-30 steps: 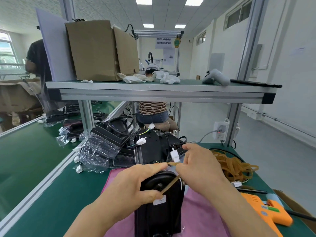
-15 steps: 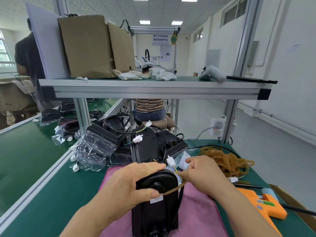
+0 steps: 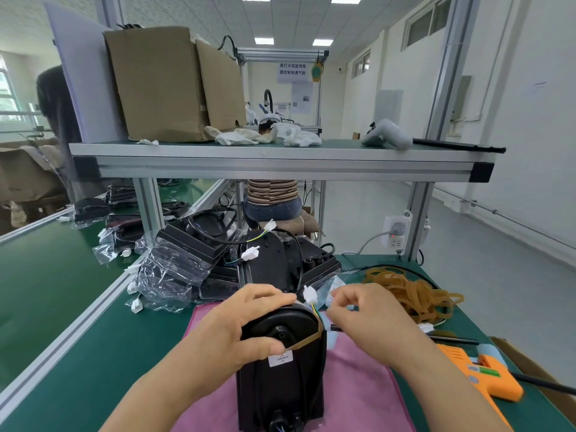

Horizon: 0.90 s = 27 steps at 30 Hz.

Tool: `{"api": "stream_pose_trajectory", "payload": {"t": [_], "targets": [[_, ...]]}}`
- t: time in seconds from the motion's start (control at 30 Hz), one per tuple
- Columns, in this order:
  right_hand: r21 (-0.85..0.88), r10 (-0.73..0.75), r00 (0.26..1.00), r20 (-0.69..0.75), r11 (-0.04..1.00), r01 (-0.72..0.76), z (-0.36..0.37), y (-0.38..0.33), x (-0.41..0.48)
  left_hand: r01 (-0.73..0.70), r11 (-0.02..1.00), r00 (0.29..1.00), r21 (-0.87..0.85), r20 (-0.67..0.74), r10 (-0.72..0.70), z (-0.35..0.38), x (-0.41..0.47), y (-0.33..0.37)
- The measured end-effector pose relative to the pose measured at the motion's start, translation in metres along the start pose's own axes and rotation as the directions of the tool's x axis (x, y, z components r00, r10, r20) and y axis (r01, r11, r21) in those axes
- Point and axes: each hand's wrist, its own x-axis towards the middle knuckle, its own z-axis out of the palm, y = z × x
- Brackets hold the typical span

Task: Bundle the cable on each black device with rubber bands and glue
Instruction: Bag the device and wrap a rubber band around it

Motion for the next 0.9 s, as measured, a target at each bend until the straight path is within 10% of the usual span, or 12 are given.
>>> {"api": "stream_pose_trajectory", "payload": {"t": [0.3,0.5,0.9], "targets": [[0.228,-0.313,0.901,0.299,0.941,0.251,0.009,-0.017,-0.007,0.164,0.964,0.985,-0.208,-0.01,-0.169,-0.01,0.004,-0.006],[0.34,-0.314,0.894,0.321,0.919,0.2,0.015,-0.018,0.002,0.05,0.692,0.884,-0.72,-0.29,-0.366,-0.023,-0.001,-0.018],[0.914,-0.419,0.85,0.32,0.373,-0.161,0.013,0.02,0.023,0.157,0.953,0.959,-0.259,-0.19,-0.209,-0.004,-0.026,-0.017]]}}
